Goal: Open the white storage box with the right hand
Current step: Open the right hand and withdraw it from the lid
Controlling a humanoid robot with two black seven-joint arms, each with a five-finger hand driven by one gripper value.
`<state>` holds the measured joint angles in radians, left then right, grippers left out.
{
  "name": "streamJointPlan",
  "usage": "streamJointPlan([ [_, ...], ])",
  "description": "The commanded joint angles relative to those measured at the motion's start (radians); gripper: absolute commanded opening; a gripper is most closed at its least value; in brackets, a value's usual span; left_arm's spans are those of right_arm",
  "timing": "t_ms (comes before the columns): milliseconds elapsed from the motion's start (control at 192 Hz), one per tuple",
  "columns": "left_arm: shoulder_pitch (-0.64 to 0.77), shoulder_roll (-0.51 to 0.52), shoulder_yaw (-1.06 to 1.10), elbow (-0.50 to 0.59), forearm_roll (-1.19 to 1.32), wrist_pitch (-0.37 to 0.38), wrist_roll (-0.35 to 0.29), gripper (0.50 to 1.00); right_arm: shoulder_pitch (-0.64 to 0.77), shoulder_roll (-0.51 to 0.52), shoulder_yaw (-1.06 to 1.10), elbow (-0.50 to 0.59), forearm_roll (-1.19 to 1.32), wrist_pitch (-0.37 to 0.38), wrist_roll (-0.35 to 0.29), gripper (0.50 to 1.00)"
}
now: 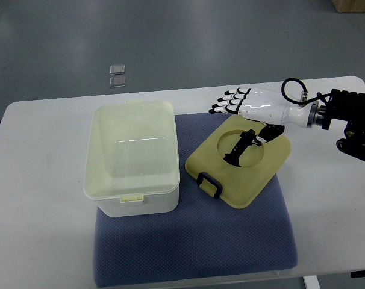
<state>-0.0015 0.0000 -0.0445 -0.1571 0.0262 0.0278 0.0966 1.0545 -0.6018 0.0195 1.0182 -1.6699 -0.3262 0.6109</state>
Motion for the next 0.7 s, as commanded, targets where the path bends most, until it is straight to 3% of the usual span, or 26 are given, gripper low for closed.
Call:
streamJointPlan([
  [0,0.0,0.0,0.0,0.001,0.0,0.0,0.0,1.0,0.012,-0.019,-0.013,0.014,-0.001,0.041,0.0,0.94],
  [230,0.0,0.0,0.0,0.001,0.0,0.0,0.0,1.0,0.061,-0.044,0.068,0.026,0.151,0.246,0.0,0.94],
  [433,0.0,0.0,0.0,0.001,0.0,0.0,0.0,1.0,0.038,-0.036,0.223,-0.003,0.576,0.518,0.0,0.94],
  [491,0.0,0.0,0.002,0.001,0.0,0.0,0.0,1.0,0.018,-0.026,0.232,-0.021,0.7,0.539,0.0,0.94],
  [569,0.0,0.0,0.0,0.001,0.0,0.0,0.0,1.0,0.004,-0.001,0.234,-0.035,0.871,0.552,-0.059,0.94],
  [695,0.0,0.0,0.0,0.001,0.0,0.0,0.0,1.0,-0.028,0.062,0.252,-0.092,1.067,0.532,-0.094,0.94],
])
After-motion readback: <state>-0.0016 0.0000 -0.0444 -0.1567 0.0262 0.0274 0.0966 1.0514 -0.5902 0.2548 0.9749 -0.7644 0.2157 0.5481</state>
